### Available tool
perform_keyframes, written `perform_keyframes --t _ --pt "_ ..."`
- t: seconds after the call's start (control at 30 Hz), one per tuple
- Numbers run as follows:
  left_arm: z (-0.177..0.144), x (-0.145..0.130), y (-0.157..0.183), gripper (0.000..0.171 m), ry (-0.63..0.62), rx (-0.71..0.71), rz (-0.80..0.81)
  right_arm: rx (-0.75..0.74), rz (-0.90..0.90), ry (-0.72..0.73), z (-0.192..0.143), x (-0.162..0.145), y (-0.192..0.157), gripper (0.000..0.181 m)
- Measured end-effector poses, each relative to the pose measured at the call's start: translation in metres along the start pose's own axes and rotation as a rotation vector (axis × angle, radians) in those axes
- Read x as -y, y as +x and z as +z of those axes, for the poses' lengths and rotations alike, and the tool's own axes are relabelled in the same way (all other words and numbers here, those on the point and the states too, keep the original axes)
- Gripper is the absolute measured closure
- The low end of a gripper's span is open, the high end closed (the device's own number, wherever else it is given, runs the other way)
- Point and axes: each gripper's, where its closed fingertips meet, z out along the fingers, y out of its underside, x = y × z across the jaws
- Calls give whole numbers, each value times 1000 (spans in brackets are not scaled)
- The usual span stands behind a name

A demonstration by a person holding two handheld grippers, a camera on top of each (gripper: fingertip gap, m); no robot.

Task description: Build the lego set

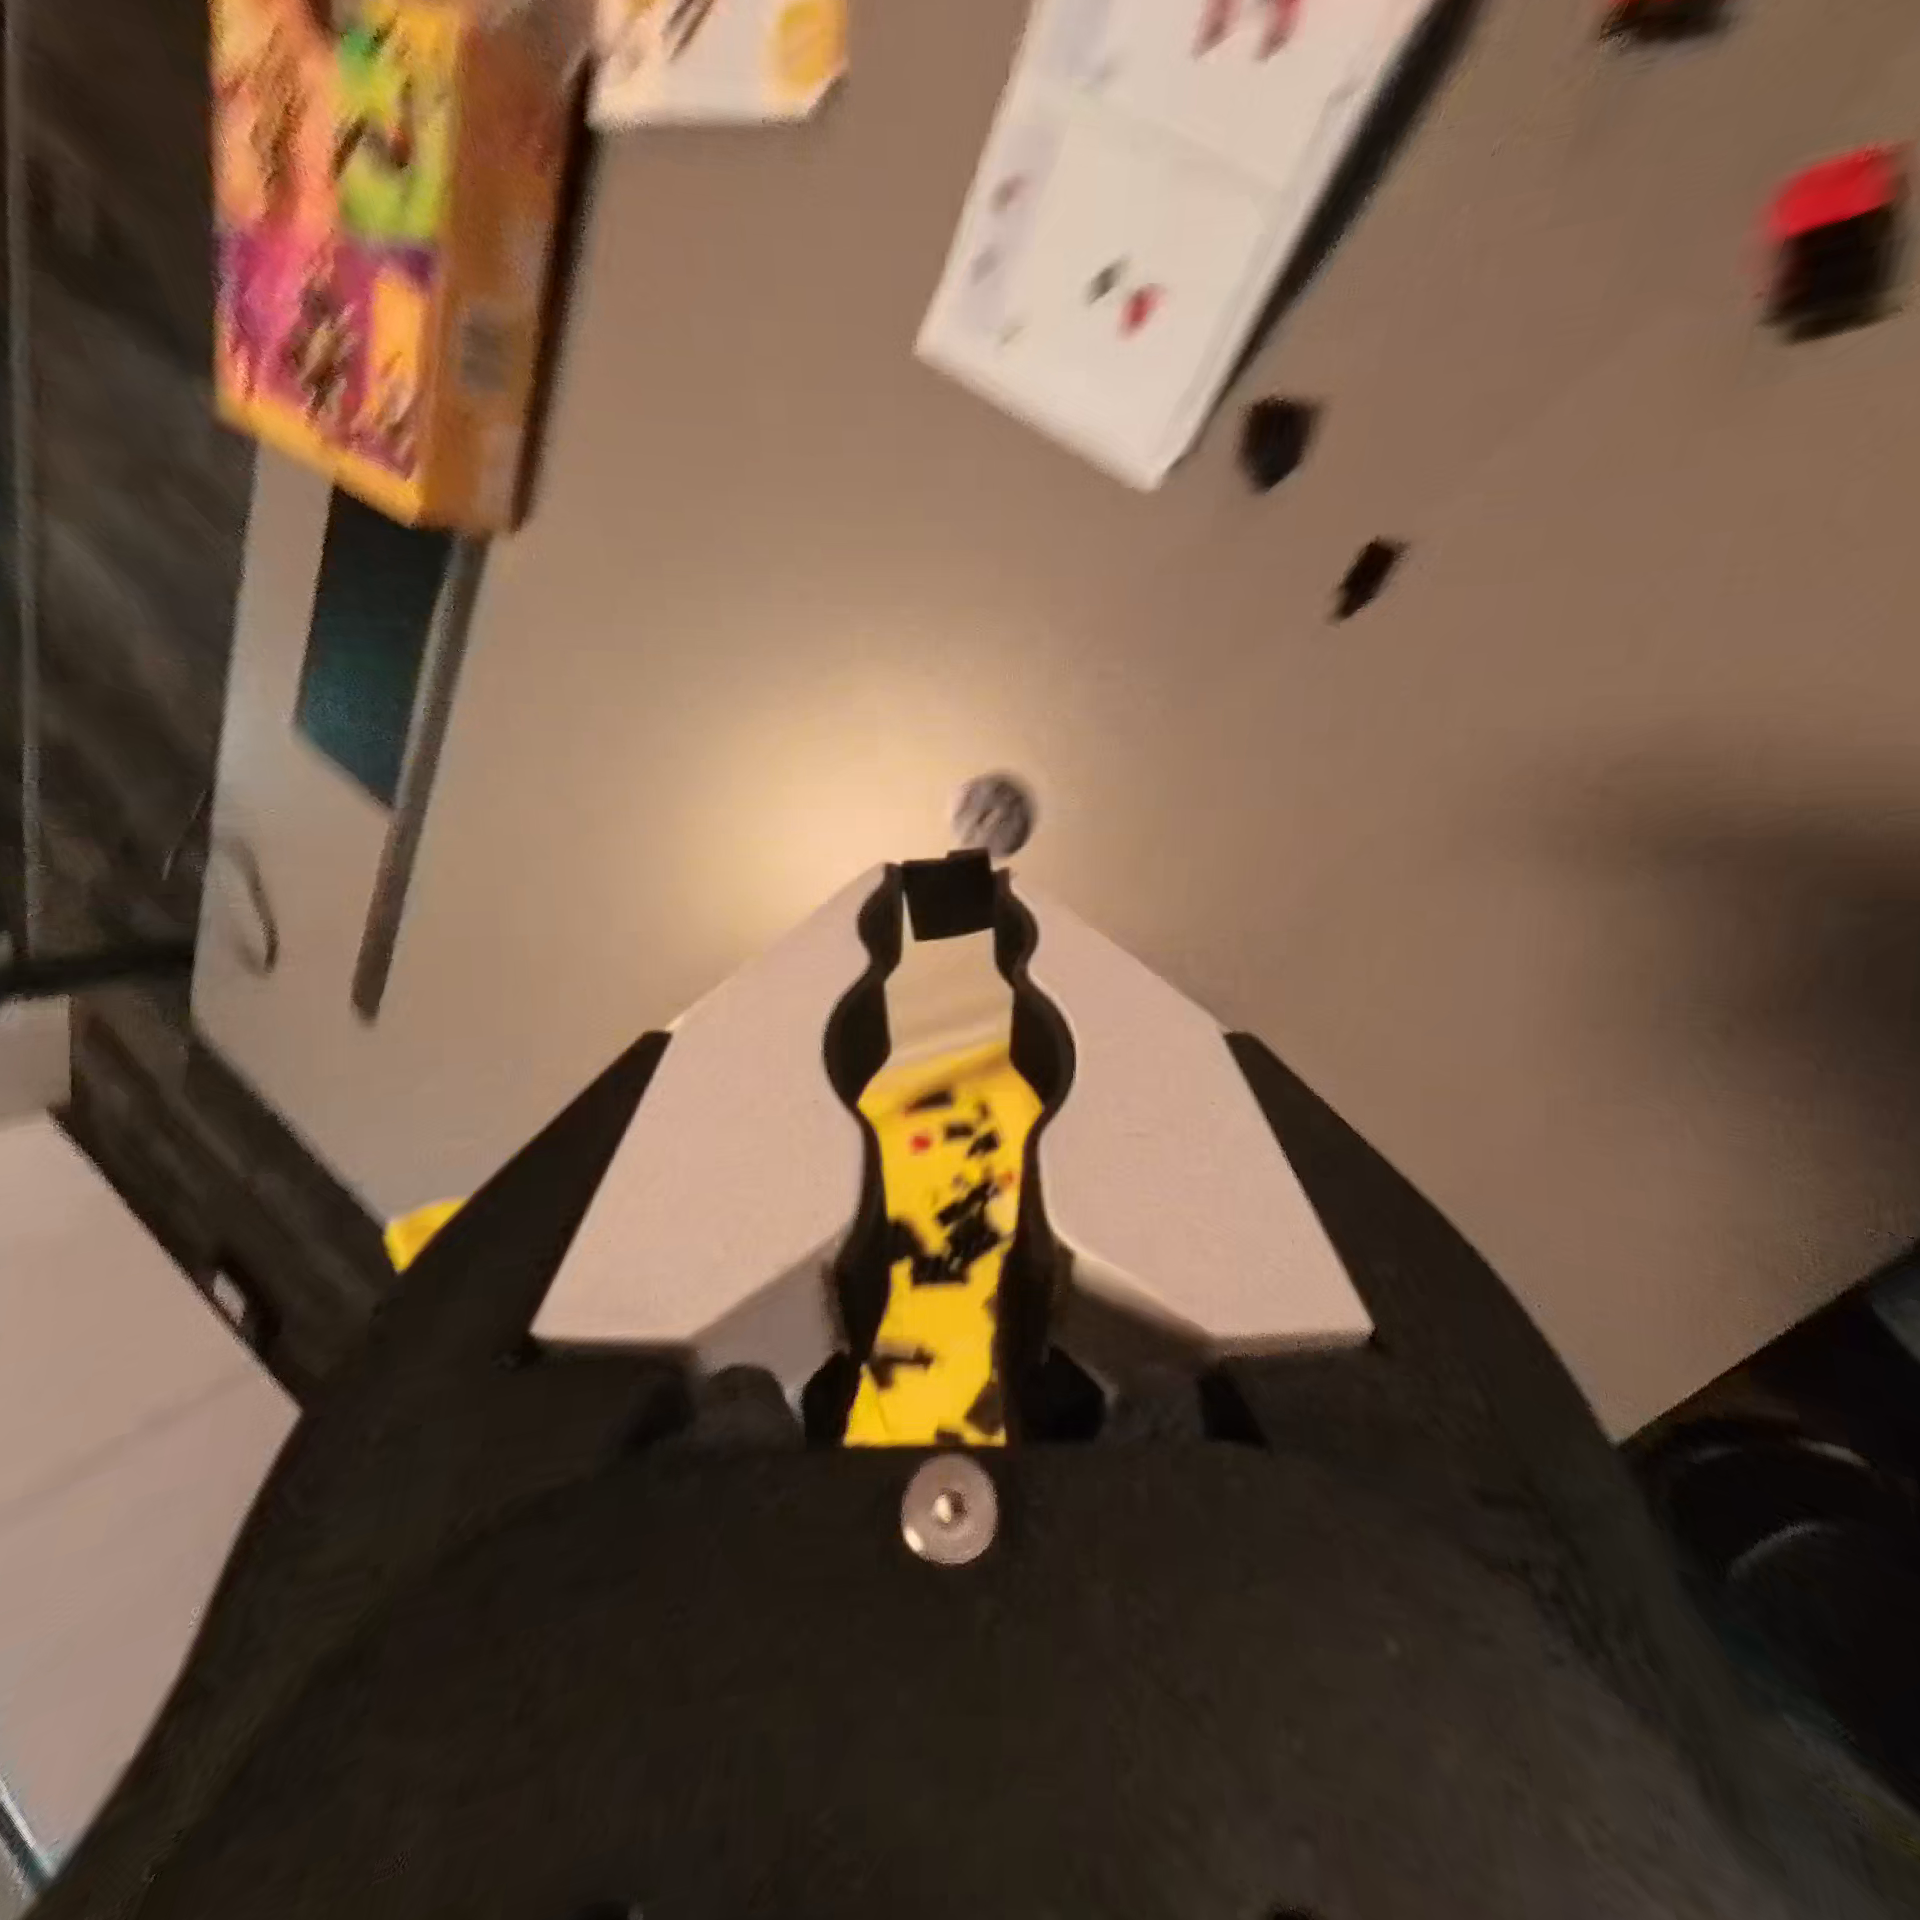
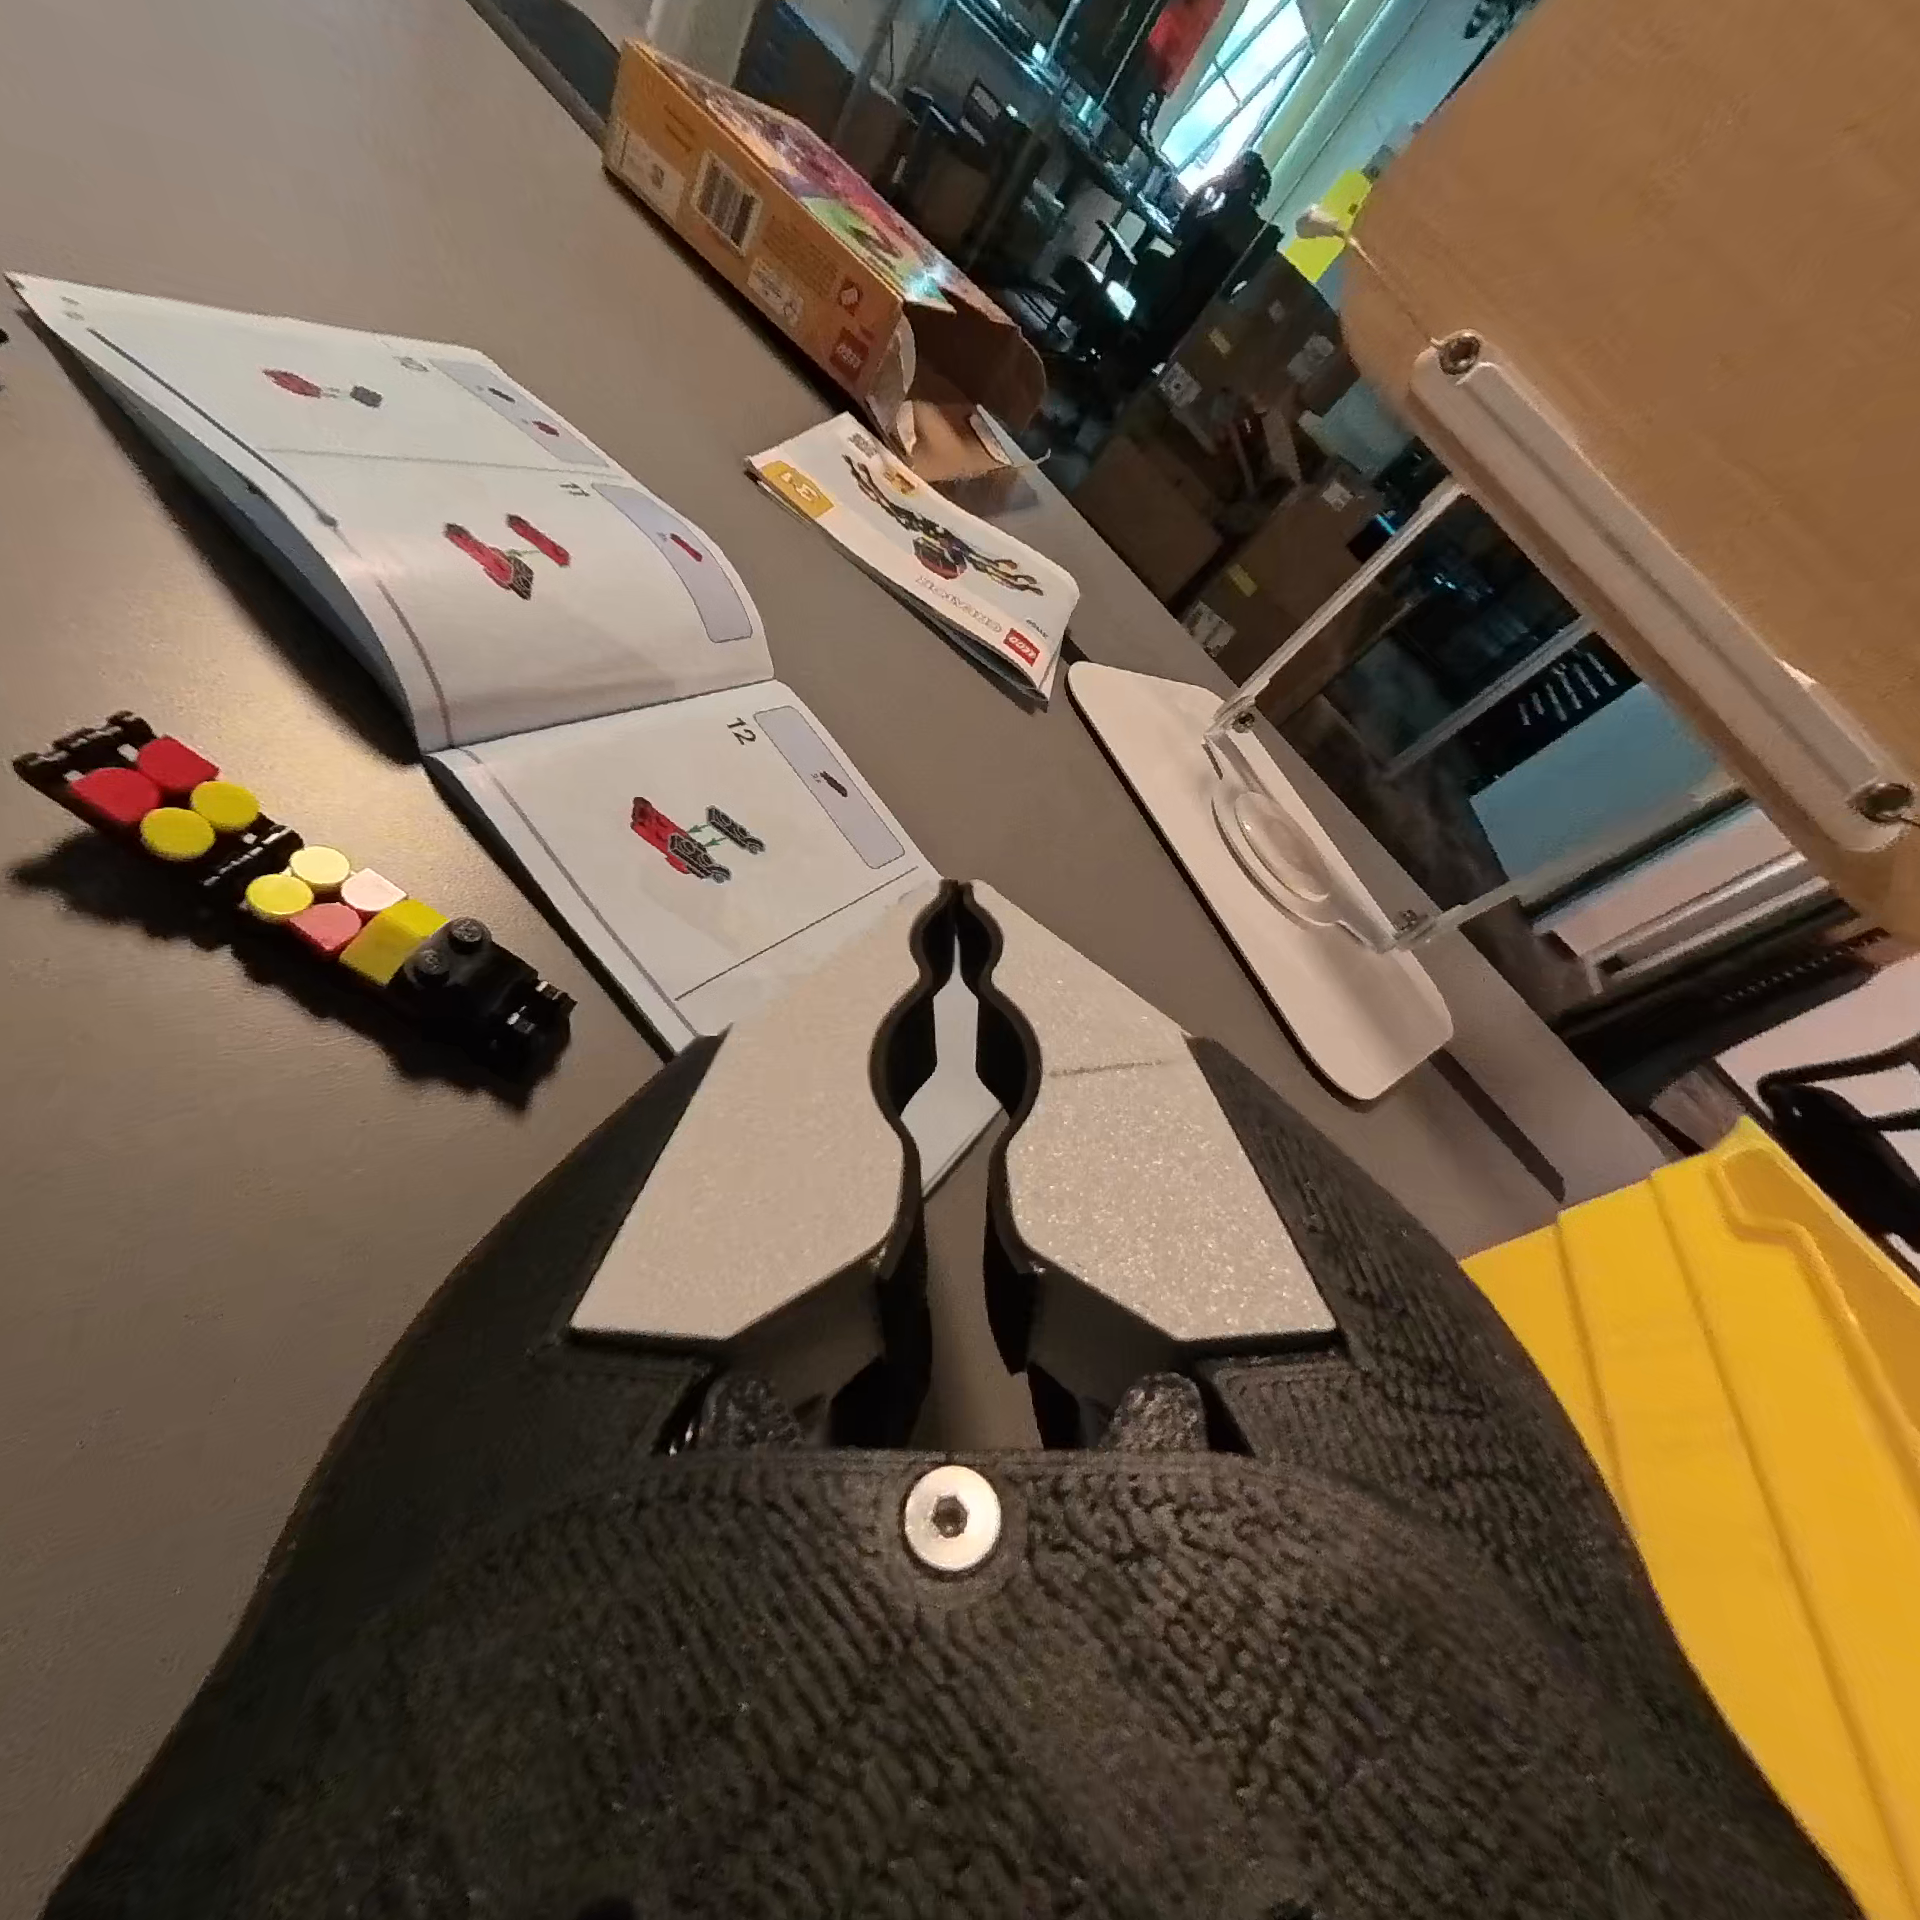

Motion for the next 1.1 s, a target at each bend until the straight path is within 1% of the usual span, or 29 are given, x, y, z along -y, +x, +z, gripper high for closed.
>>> perform_keyframes --t 0.1,0.17,0.27,0.33,0.37,0.43,0.5,0.6,0.73,0.8,0.9,0.93,1.0,1.07,1.1 --pt "18 39 48 155 61 -107 97 12 15 30 -3 5 -1 181" --pt "31 60 76 155 119 -192 117 21 29 60 -7 10 -2 181" --pt "53 86 108 155 220 -331 84 24 32 113 -13 17 -1 181" --pt "72 94 122 155 259 -408 39 74 8 217 -18 29 -8 181" --pt "81 95 129 155 265 -455 13 92 -6 273 -22 36 -11 181" --pt "97 96 140 155 268 -532 -33 30 -36 295 -25 39 -2 181" --pt "109 95 143 155 268 -550 -61 -17 -45 320 -27 40 7 181" --pt "120 90 145 155 241 -563 -50 -25 28 345 -29 38 19 181" --pt "126 86 153 155 252 -591 12 -17 87 348 -29 35 25 181" --pt "127 86 155 156 271 -597 26 -11 76 346 -28 35 23 181" --pt "126 86 155 155 272 -614 2 2 36 344 -28 37 16 181" --pt "125 86 155 153 275 -627 -2 4 25 344 -28 38 15 181" --pt "123 85 156 142 290 -649 -9 9 13 347 -29 38 13 181" --pt "122 82 154 132 313 -644 -8 12 16 351 -30 39 12 181" --pt "121 79 154 130 330 -644 -3 13 20 351 -30 39 12 181"
